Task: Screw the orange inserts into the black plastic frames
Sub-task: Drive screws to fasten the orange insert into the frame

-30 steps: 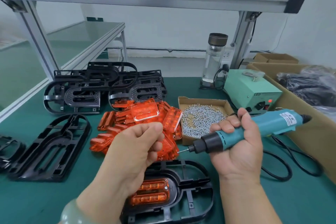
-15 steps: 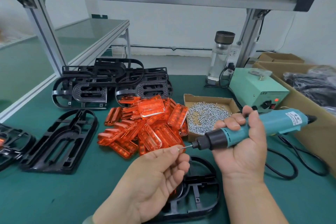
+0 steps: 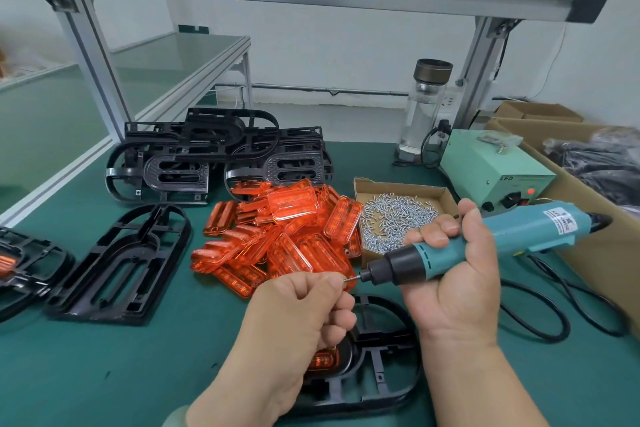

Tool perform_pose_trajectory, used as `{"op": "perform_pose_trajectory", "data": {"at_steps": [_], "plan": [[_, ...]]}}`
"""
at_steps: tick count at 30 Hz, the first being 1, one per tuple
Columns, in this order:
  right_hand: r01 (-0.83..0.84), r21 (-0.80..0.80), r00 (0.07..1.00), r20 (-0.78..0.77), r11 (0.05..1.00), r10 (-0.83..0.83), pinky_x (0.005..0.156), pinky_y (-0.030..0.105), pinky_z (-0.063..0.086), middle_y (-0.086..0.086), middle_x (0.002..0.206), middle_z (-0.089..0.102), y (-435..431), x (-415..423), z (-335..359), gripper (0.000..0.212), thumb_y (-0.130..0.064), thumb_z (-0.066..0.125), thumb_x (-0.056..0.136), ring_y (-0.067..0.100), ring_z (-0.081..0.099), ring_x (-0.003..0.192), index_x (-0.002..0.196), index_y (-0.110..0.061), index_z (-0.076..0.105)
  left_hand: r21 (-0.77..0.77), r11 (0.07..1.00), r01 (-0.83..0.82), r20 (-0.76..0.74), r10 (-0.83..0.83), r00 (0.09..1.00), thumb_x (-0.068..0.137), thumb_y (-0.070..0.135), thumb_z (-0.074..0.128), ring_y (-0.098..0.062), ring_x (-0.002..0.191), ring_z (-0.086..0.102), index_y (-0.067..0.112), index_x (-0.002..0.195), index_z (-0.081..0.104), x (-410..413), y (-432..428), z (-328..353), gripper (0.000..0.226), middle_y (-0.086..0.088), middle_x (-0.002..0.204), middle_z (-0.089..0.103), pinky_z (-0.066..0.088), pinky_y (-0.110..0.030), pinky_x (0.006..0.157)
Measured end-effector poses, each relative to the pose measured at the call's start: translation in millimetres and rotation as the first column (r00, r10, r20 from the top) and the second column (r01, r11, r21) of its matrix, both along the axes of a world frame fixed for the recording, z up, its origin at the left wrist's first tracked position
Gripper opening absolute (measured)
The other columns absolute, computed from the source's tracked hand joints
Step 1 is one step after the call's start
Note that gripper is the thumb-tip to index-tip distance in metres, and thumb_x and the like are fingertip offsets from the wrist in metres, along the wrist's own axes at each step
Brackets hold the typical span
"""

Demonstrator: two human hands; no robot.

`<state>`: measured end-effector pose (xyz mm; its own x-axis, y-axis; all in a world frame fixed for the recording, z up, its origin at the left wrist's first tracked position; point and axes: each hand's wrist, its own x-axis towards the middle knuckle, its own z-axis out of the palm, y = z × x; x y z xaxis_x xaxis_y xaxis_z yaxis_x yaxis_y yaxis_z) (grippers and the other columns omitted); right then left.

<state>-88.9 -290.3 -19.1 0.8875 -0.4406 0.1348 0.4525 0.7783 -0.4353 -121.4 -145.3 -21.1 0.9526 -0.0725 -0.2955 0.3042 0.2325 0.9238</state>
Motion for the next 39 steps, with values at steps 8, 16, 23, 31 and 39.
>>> {"op": "perform_pose_trajectory", "data": {"at_steps": [8,16,23,31,39], "plan": [[0.003,0.002,1.000,-0.006,1.000,-0.003,0.058,0.019,0.045,-0.011,0.063,0.047,2.5,-0.7,0.4,0.011,-0.027,0.056,0.083,0.002,0.044,0.048,0.093,-0.023,0.052,0.014,1.000,-0.005,0.006,0.005,1.000,0.088,0.018,0.064,-0.011,0.050,0.059,0.007,0.067,0.069,-3.7,-1.7,-1.3,0.024,-0.010,0.061,0.067,0.047,-0.018,0.045],[-0.032,0.018,0.999,-0.007,0.999,0.032,0.059,0.019,0.046,-0.012,0.063,0.047,1.7,-0.4,-0.1,0.010,-0.030,0.057,0.084,0.002,0.045,0.049,0.092,-0.024,0.053,0.107,0.994,0.039,0.101,-0.050,0.994,0.086,0.021,0.065,-0.009,0.055,0.060,0.020,0.073,0.076,-1.8,7.2,-1.7,0.017,-0.004,0.068,0.071,0.047,-0.017,0.049],[-0.013,0.032,1.000,-0.020,0.999,0.014,0.059,0.019,0.046,-0.012,0.063,0.046,-1.9,-0.6,0.6,0.012,-0.029,0.059,0.082,0.002,0.045,0.049,0.092,-0.023,0.054,0.332,0.942,-0.053,0.243,-0.031,0.970,0.087,0.020,0.063,-0.005,0.064,0.067,0.032,0.092,0.069,-1.7,31.6,-0.5,0.014,0.008,0.078,0.073,0.048,-0.013,0.054],[-0.023,-0.003,0.999,-0.028,1.000,0.022,0.061,0.019,0.045,-0.012,0.064,0.048,-0.3,-0.7,-0.9,0.014,-0.028,0.059,0.082,0.002,0.046,0.050,0.094,-0.023,0.053,0.867,0.497,-0.032,0.243,-0.366,0.898,0.077,0.034,0.074,0.016,0.081,0.054,0.048,0.072,0.062,-7.9,76.2,-12.4,0.019,0.021,0.080,0.064,0.041,-0.006,0.063],[-0.066,-0.019,0.998,-0.024,0.998,0.066,0.060,0.019,0.046,-0.011,0.064,0.048,2.2,-1.9,-1.5,0.013,-0.028,0.059,0.083,0.002,0.046,0.050,0.094,-0.023,0.054,0.917,0.395,0.051,0.170,-0.504,0.847,0.077,0.043,0.072,0.000,0.081,0.054,0.046,0.113,0.062,-7.5,67.5,-25.7,0.038,0.018,0.090,0.050,0.042,-0.011,0.076]]}}
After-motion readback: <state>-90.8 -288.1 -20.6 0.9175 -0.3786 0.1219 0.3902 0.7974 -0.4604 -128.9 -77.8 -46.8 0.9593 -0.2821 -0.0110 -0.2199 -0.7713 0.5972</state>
